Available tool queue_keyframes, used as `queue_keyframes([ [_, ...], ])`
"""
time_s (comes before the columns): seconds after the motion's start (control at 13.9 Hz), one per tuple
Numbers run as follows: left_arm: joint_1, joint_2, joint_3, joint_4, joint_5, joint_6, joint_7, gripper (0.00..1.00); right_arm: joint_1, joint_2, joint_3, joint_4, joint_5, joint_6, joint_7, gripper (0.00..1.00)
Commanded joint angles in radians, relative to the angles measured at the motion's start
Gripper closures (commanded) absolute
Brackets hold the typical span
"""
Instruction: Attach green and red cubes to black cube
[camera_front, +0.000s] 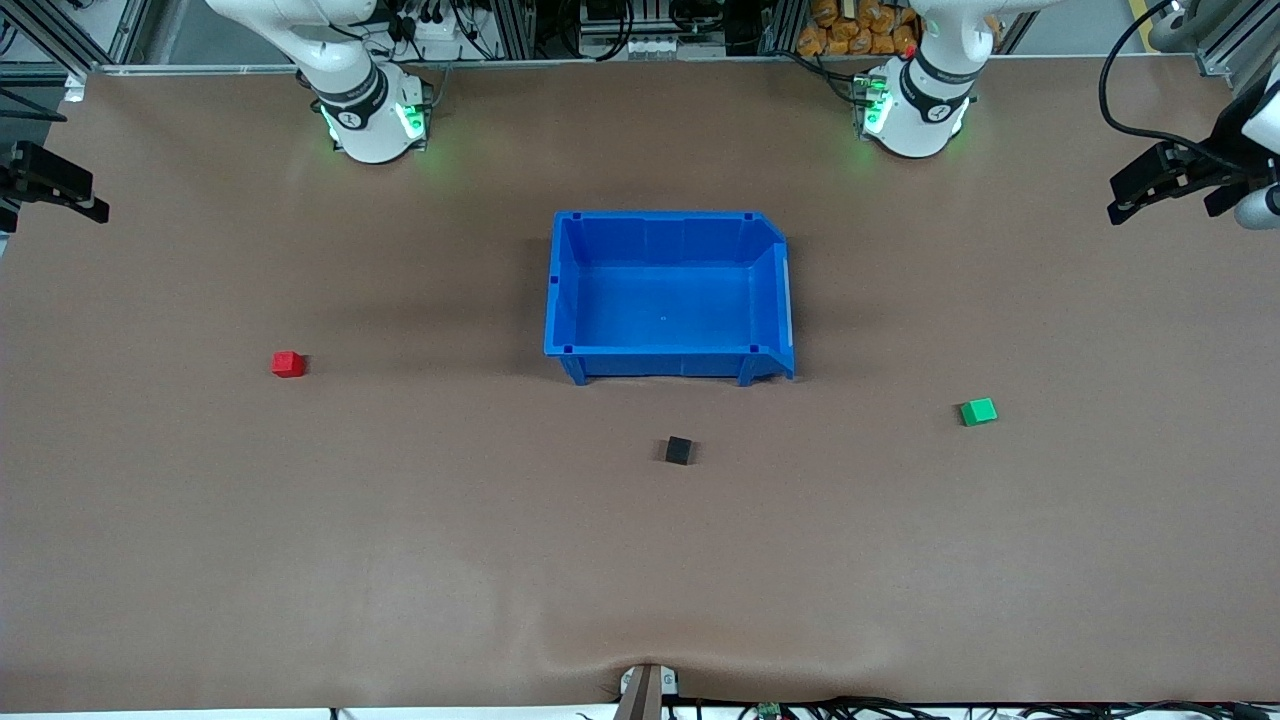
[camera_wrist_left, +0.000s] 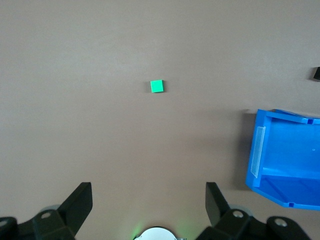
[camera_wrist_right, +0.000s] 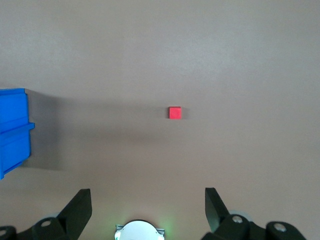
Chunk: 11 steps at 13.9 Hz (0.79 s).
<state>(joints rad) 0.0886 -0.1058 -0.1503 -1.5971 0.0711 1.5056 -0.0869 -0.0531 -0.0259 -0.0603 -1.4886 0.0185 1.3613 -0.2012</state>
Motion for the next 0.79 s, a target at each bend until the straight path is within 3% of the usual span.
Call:
queue_keyframes([
  [0.0,0.011,0.011,0.0,0.026,-0.028,-0.03,0.021,0.0,0.006,-0.032,-0.01,-0.035,0.02,0.007,-0.003,0.0],
  [0.72,0.007,0.012,0.002,0.012,-0.027,-0.036,0.004,0.0,0.004,-0.029,-0.01,-0.03,0.02,0.01,-0.006,0.0],
])
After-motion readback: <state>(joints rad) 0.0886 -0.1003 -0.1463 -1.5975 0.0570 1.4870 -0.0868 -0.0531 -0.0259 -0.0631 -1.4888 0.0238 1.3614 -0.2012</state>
